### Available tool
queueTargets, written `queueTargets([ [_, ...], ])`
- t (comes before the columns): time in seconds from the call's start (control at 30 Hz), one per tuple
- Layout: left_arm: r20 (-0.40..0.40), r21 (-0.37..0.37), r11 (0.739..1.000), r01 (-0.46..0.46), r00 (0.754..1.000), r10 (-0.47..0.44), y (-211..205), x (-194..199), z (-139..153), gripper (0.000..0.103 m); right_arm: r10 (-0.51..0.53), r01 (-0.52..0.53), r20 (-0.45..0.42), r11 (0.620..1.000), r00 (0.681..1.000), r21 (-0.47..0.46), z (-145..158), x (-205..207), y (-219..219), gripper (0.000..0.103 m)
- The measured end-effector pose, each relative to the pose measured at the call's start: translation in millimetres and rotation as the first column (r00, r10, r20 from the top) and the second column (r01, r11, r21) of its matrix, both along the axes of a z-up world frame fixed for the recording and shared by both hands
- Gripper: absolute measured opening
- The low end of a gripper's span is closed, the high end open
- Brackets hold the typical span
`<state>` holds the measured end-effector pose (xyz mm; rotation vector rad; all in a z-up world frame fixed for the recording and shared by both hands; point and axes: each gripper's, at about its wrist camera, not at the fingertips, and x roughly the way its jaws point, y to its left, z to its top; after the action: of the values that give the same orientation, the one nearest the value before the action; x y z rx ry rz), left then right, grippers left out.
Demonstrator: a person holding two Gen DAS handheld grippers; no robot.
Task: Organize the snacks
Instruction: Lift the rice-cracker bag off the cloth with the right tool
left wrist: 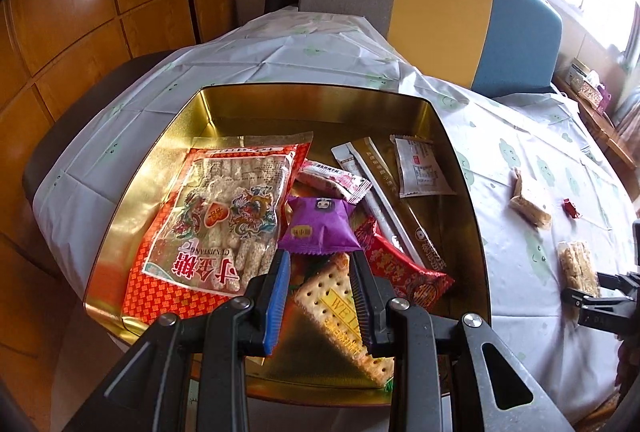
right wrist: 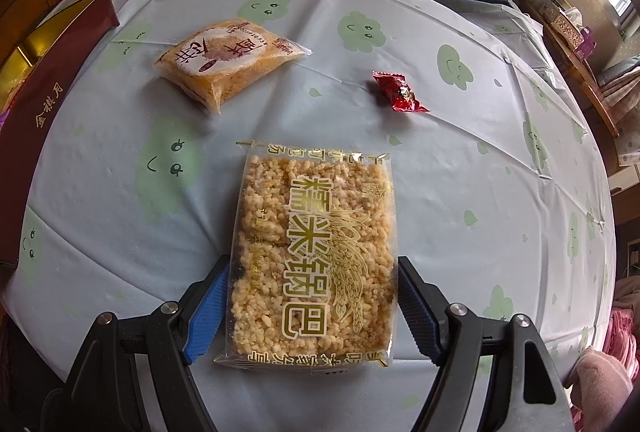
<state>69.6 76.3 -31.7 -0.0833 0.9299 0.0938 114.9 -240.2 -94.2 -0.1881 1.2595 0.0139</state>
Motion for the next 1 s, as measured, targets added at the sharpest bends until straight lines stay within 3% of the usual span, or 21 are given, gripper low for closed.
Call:
queueTargets([
  [1.0,0.006,-0.006,0.999,-0.035,0.999,0.035,25.9,-17.5,-5.9,0.031,-0.061,0.063,-0.036,0.997,0.997,0.049,4.9,10.3,-28.9,0.081],
])
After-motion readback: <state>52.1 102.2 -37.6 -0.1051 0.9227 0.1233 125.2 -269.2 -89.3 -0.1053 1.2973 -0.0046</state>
